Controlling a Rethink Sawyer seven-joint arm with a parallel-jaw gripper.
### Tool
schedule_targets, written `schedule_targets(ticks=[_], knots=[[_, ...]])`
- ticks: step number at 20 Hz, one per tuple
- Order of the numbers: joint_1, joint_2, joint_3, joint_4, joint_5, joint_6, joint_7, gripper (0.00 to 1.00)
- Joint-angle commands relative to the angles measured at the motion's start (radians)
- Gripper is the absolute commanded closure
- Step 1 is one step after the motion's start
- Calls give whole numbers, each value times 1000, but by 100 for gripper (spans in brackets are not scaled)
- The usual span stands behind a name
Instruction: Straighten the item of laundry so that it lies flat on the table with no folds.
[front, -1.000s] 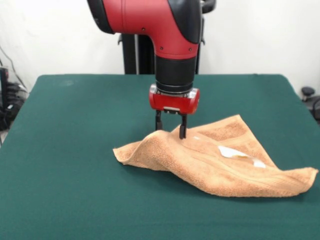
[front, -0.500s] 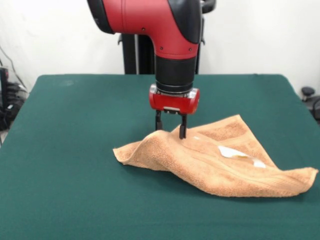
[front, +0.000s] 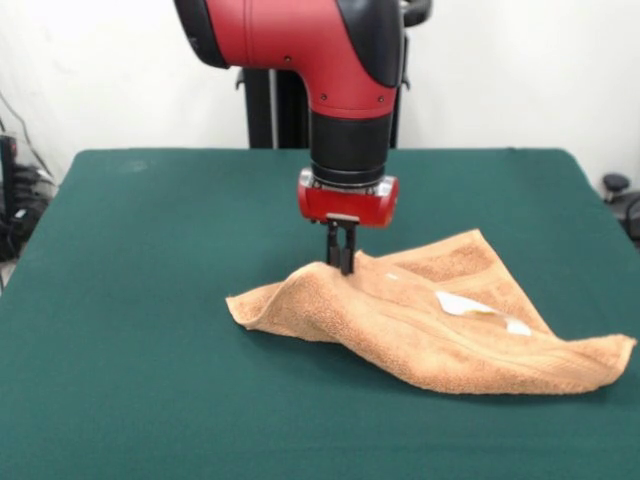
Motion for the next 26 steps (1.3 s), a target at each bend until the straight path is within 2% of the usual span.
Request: schedule_targets(ticks=[1,10,17,26], knots=[[17,12,115,-36,-34,-52,48,100],[8,16,122,-36,-30,-37,51,100],[-20,-103,161,-15,13,126,13,100],[-33,-134,179,-56,28,193,4,100]])
